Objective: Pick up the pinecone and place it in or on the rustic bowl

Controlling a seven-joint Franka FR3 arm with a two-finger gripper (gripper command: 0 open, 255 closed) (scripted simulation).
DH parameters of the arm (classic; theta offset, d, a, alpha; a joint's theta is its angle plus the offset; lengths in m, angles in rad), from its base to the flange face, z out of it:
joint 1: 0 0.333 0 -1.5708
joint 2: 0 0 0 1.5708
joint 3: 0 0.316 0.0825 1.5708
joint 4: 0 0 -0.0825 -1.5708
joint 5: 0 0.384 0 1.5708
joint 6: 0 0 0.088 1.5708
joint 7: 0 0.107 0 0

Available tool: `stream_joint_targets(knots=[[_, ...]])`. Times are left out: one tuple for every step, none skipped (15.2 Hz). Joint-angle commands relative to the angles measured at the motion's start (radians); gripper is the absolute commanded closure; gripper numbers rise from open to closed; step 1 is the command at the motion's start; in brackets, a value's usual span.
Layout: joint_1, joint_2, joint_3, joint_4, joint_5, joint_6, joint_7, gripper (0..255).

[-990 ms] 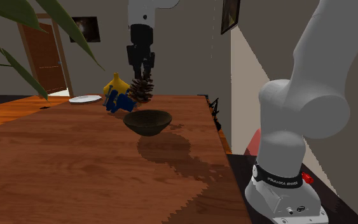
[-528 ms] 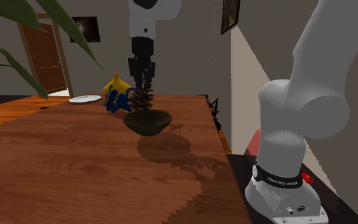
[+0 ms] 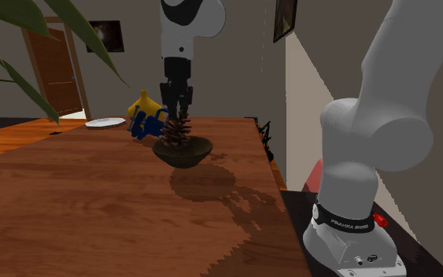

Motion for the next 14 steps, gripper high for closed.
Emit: stream_joint_targets(knots=[[0.0, -0.001, 0.0, -0.001, 0.0, 0.001, 0.0, 255], [0.0, -0.001, 0.0, -0.001, 0.0, 0.001, 0.0, 255], [0.0, -0.001, 0.0, -0.001, 0.0, 0.001, 0.0, 255], [0.0, -0.001, 0.0, -0.001, 0.0, 0.001, 0.0, 255], [0.0, -0.001, 0.0, -0.001, 0.0, 0.001, 0.0, 0], [0.0, 0.0, 0.0, -0.001, 0.0, 0.001, 0.0, 0], [0.0, 0.0, 0.0, -0.001, 0.0, 0.001, 0.0, 0], [0.0, 0.0, 0.0, -0.001, 0.0, 0.001, 0.0, 0], [0.0, 0.0, 0.0, -0.001, 0.0, 0.001, 0.0, 0], [0.0, 0.0, 0.0, -0.001, 0.0, 0.001, 0.0, 0], [-0.001, -0.007, 0.0, 0.027, -0.003, -0.033, 0.002, 0], [-0.002, -0.011, 0.0, 0.057, -0.005, -0.067, 0.004, 0], [-0.003, -0.014, -0.001, 0.087, -0.007, -0.1, 0.005, 0], [-0.004, -0.016, -0.001, 0.112, -0.008, -0.127, 0.005, 0]])
